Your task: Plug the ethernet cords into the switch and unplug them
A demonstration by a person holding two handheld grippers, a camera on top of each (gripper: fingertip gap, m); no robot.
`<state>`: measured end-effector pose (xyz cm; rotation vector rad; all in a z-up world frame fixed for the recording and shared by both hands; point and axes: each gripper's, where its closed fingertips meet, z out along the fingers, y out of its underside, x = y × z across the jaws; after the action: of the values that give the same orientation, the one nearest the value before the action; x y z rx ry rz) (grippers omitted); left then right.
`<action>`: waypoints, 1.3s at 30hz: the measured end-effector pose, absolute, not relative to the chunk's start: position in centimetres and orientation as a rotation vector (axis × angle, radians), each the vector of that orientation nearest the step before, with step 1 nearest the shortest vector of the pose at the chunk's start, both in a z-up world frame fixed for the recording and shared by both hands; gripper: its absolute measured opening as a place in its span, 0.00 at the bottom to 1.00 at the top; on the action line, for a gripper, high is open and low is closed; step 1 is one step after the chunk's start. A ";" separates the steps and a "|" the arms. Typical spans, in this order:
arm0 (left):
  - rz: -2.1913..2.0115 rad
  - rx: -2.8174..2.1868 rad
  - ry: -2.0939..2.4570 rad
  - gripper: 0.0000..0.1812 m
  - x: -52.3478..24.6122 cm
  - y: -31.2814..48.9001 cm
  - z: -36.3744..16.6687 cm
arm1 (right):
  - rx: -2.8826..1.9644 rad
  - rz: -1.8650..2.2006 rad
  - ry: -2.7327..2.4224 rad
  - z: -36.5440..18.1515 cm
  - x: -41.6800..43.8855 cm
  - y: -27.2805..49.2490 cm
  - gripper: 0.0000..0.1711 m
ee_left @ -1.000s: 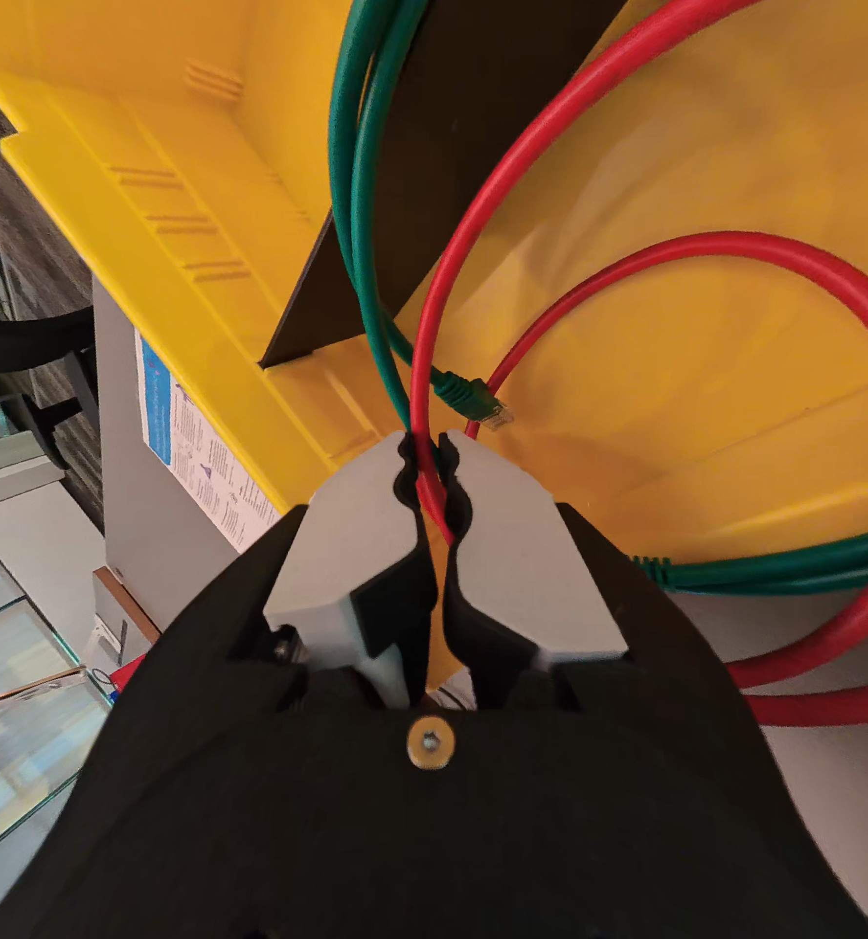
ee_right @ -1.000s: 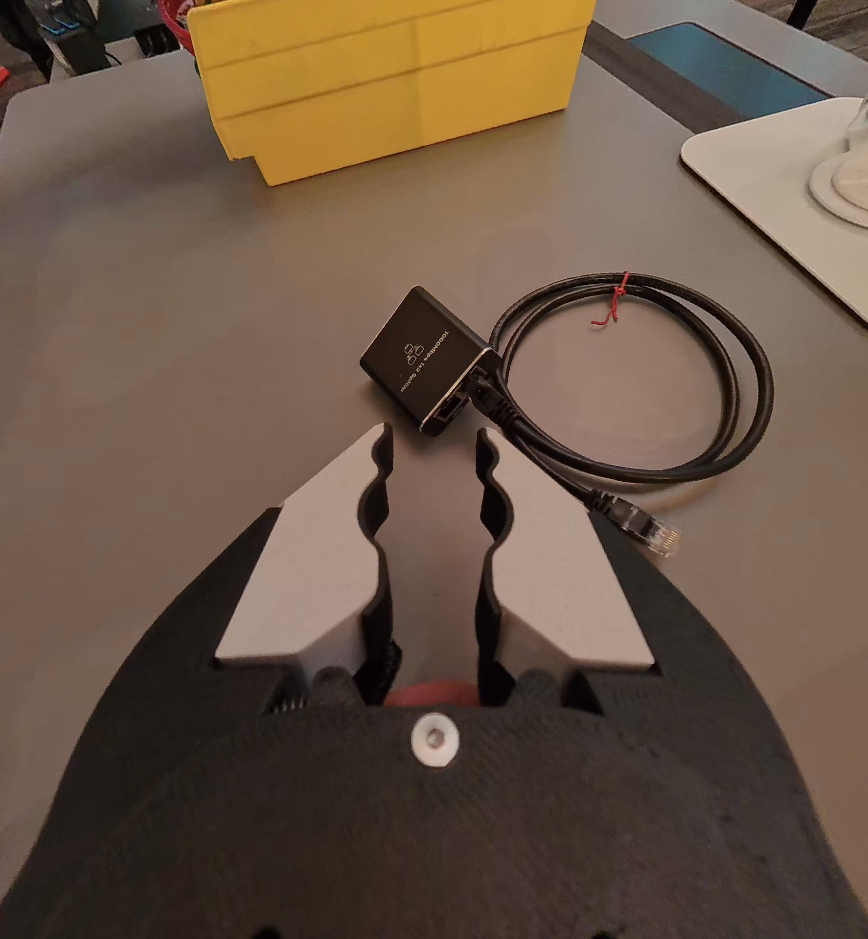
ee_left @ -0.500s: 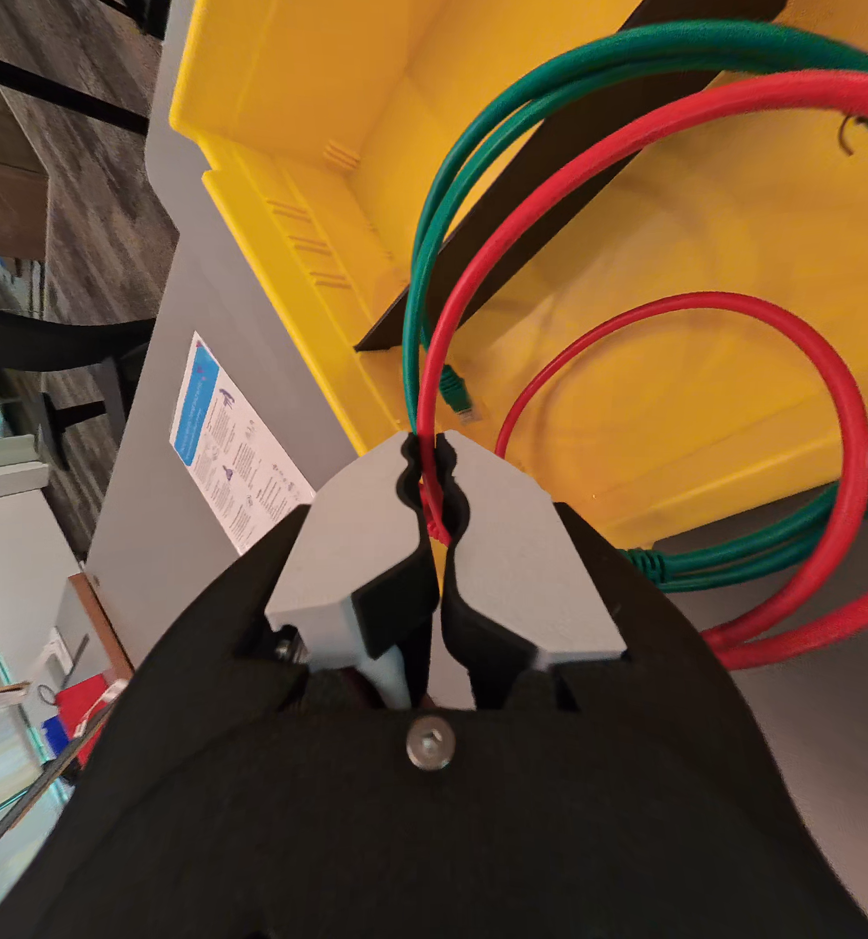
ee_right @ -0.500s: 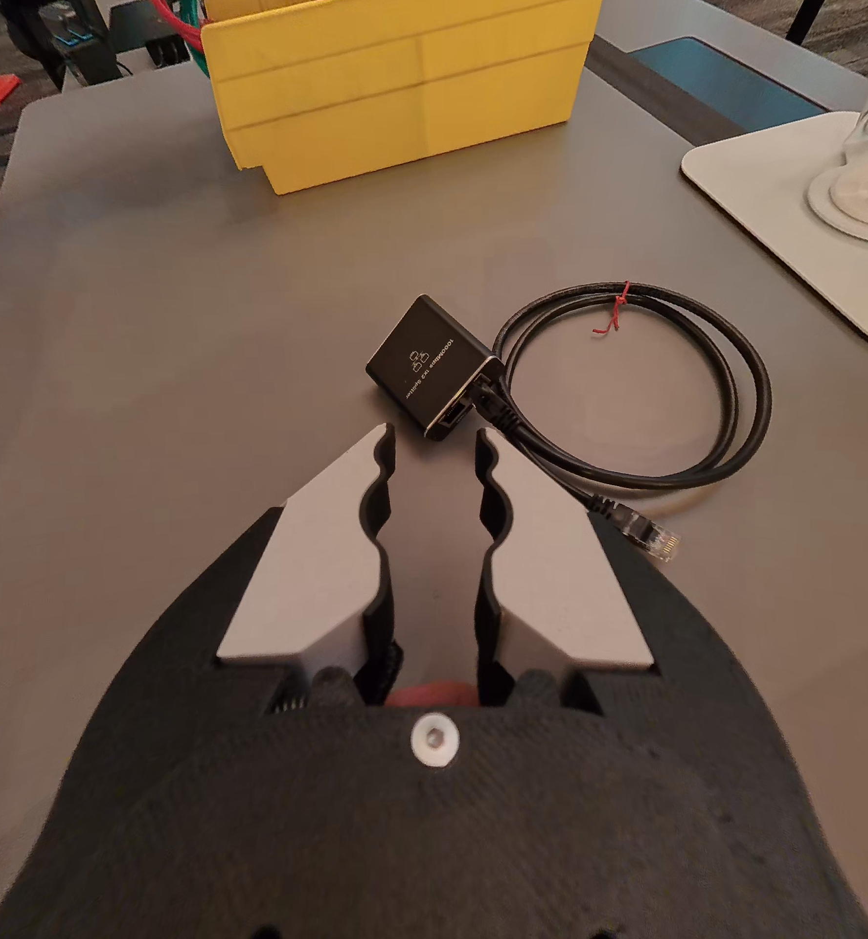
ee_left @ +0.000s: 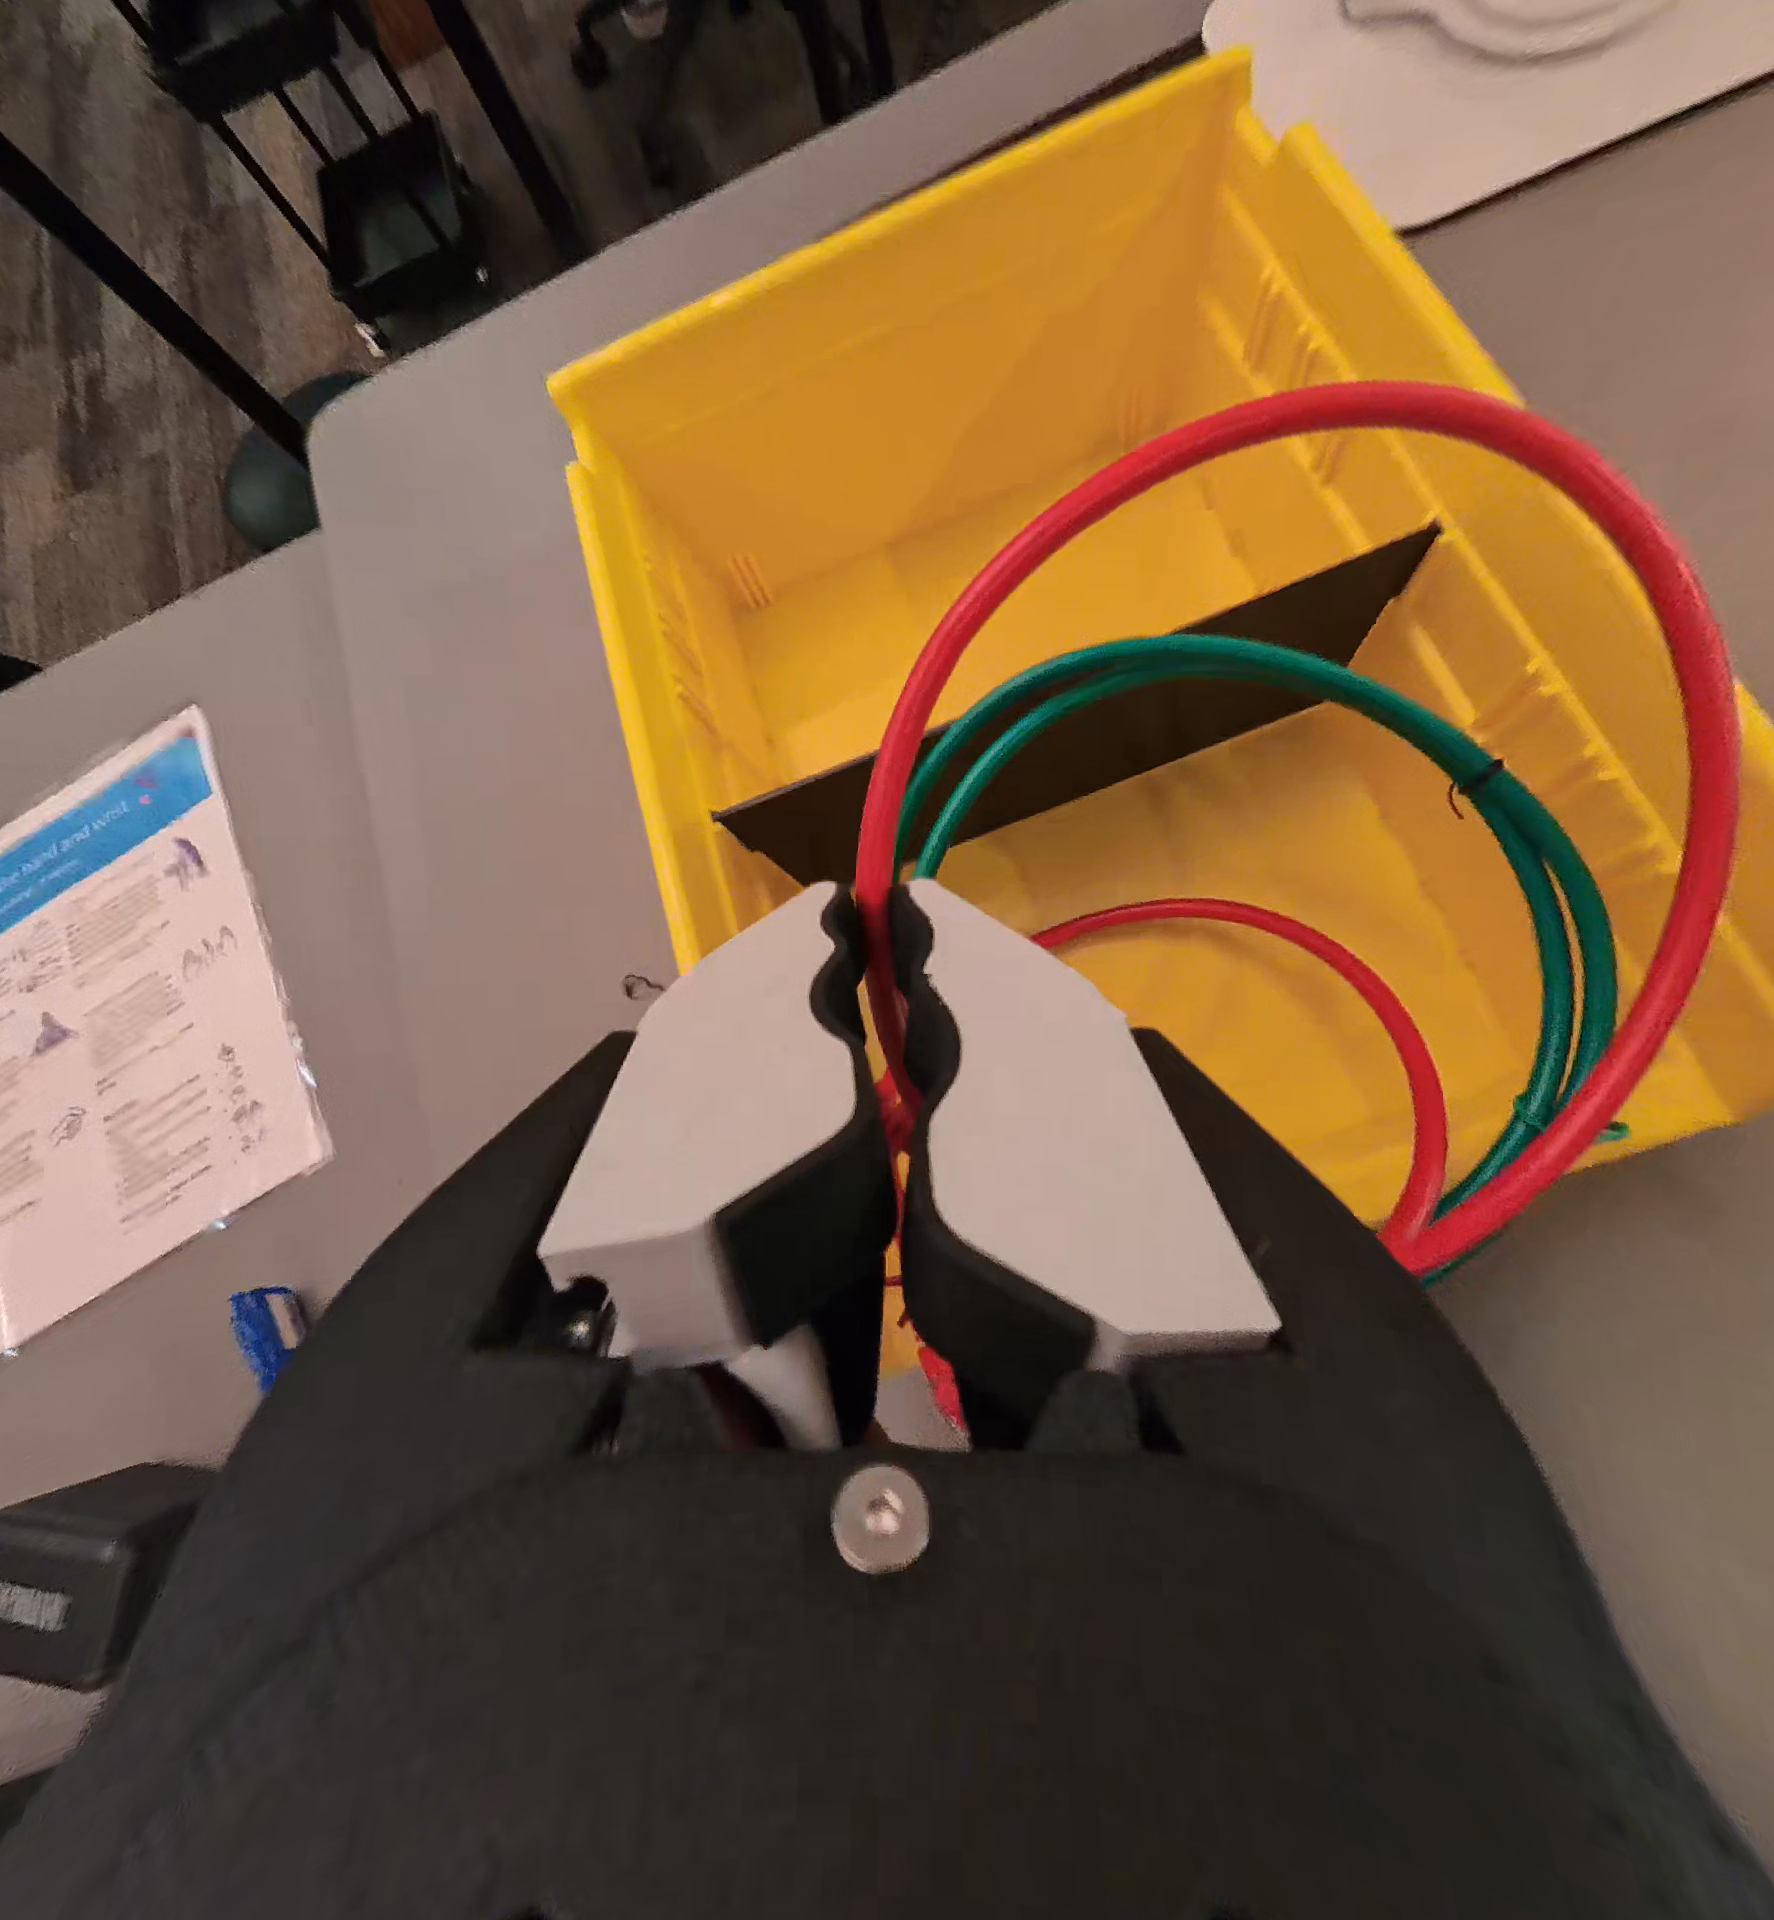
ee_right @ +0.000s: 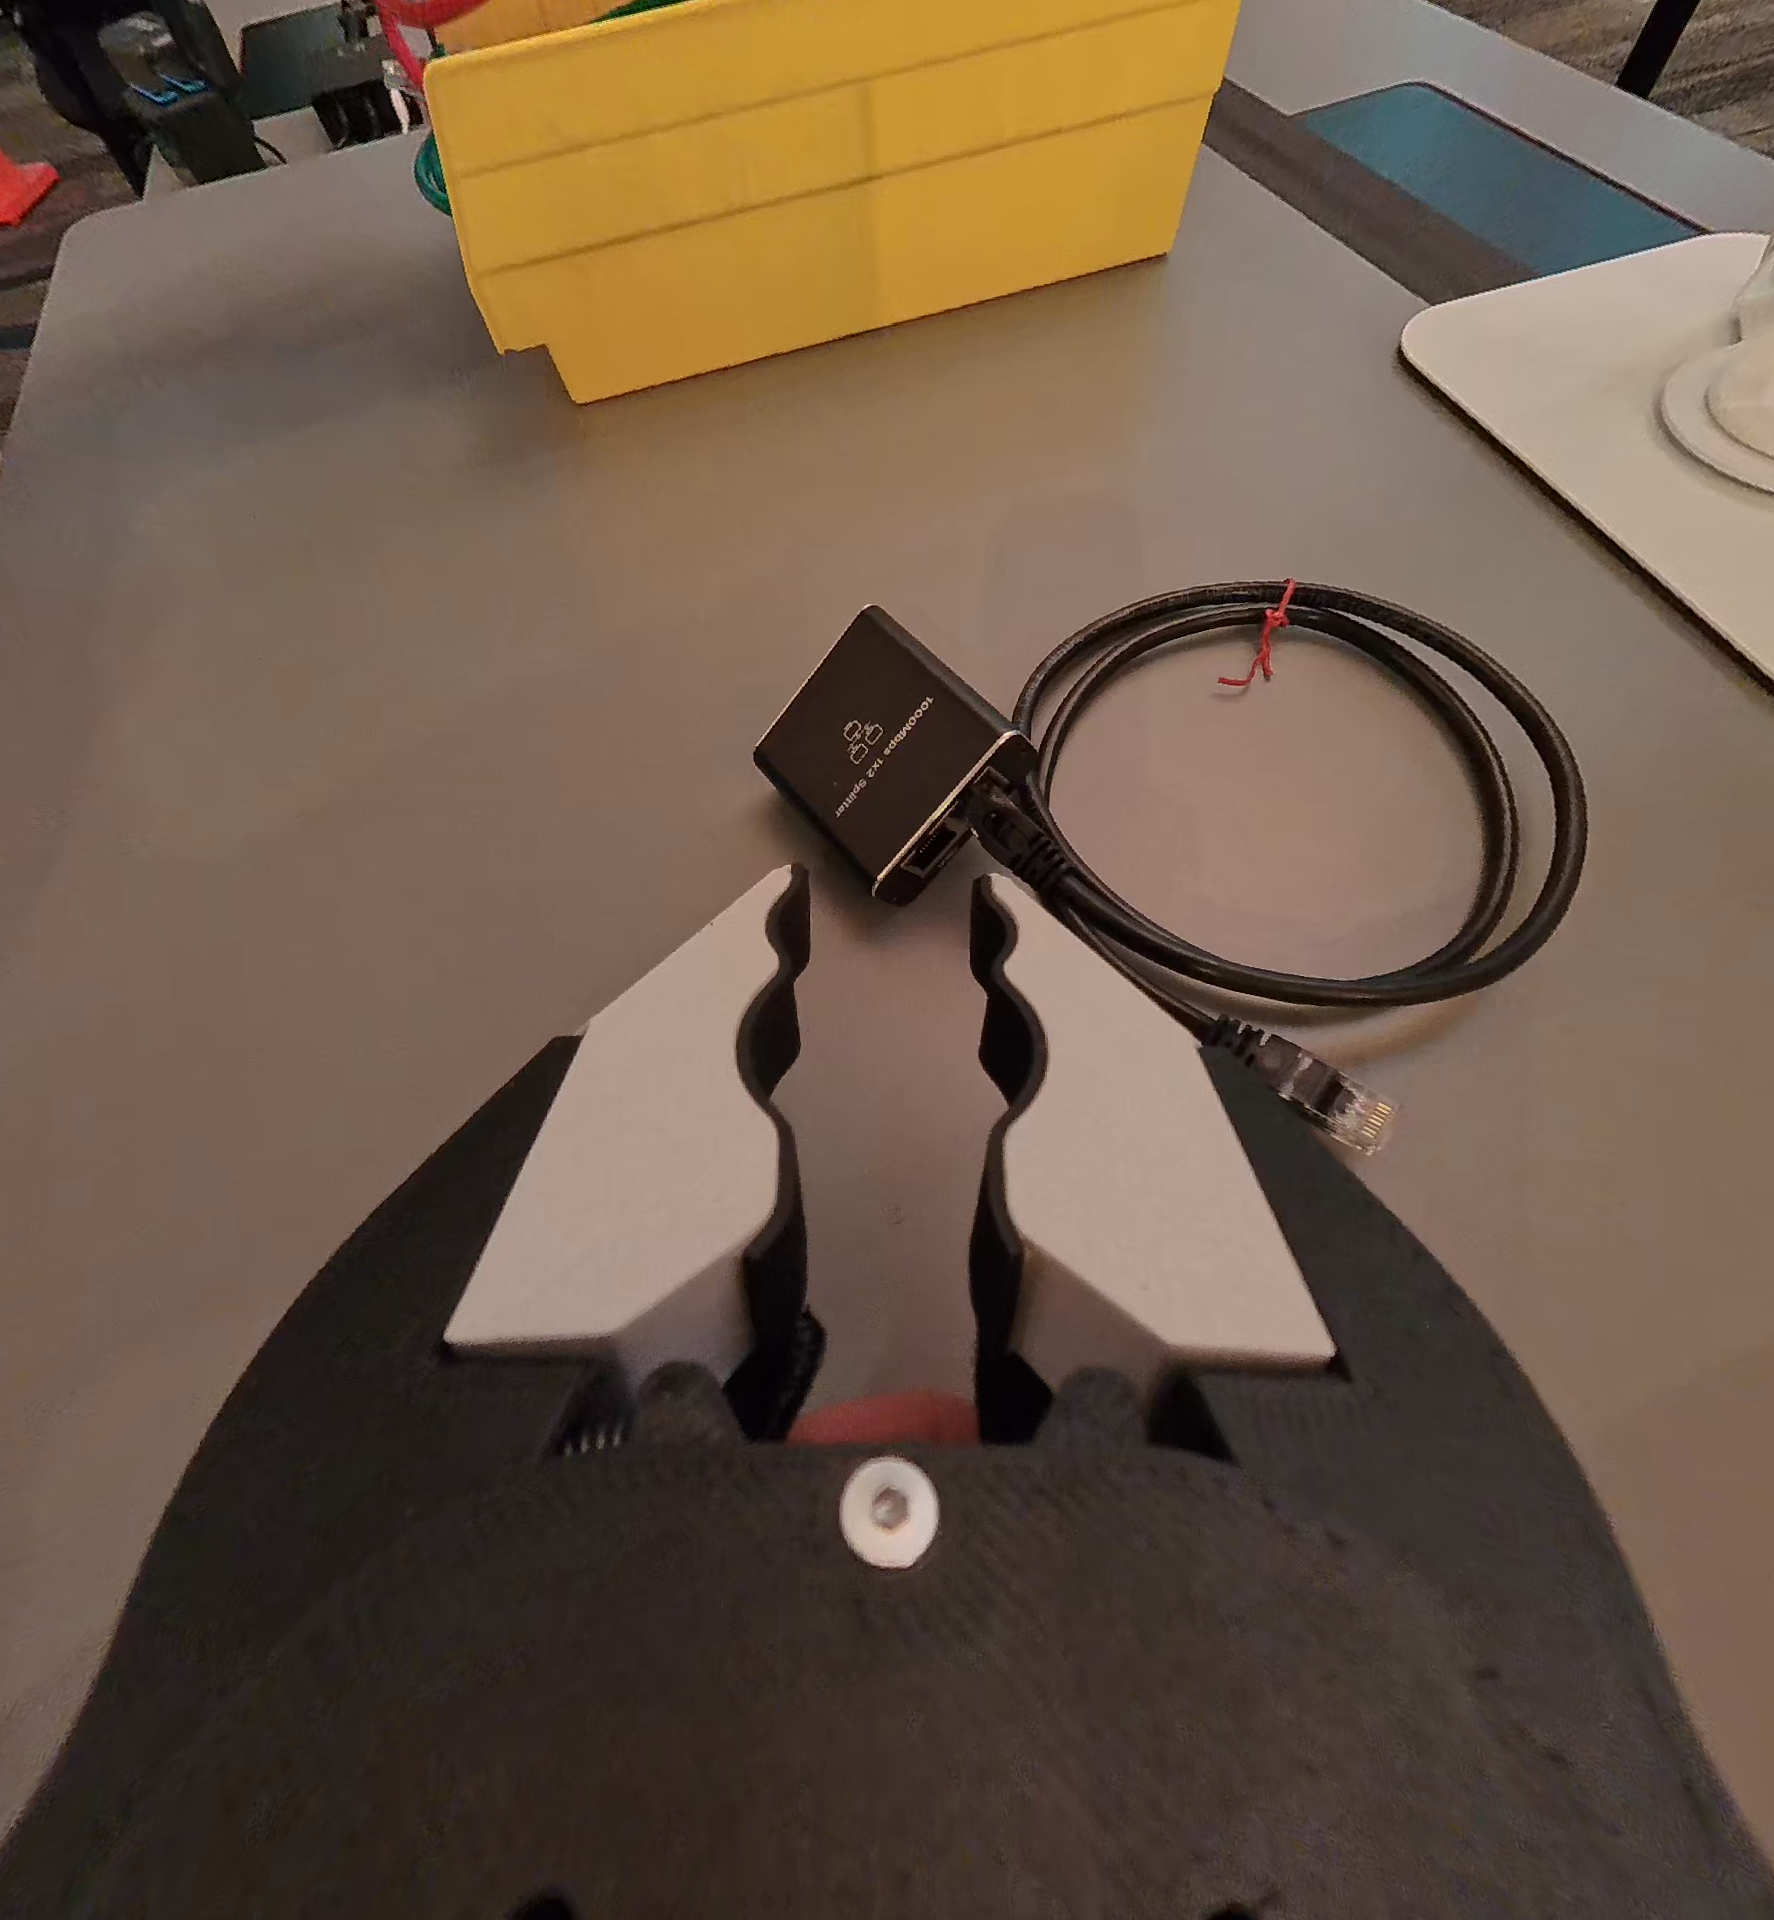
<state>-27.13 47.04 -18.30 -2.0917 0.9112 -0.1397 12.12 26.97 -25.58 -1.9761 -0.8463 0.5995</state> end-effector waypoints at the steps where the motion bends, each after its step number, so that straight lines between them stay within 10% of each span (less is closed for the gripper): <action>1: -0.129 -2.055 0.900 0.01 -27.0 47.2 -17.5 | -1.975 0.600 -0.846 -25.6 12.1 27.0 0.17; 20: -0.169 -1.512 0.978 0.01 -7.2 41.5 -2.0 | -1.759 0.618 -0.879 -20.1 9.8 26.0 0.26; 39: -0.477 -1.914 0.714 0.01 -22.0 45.8 -9.1 | -1.784 0.627 -0.878 -20.9 9.8 26.1 0.25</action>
<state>-21.95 45.82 -9.09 -1.9144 0.7145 -0.4774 9.85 26.11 -20.90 -1.7837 -0.8781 0.6270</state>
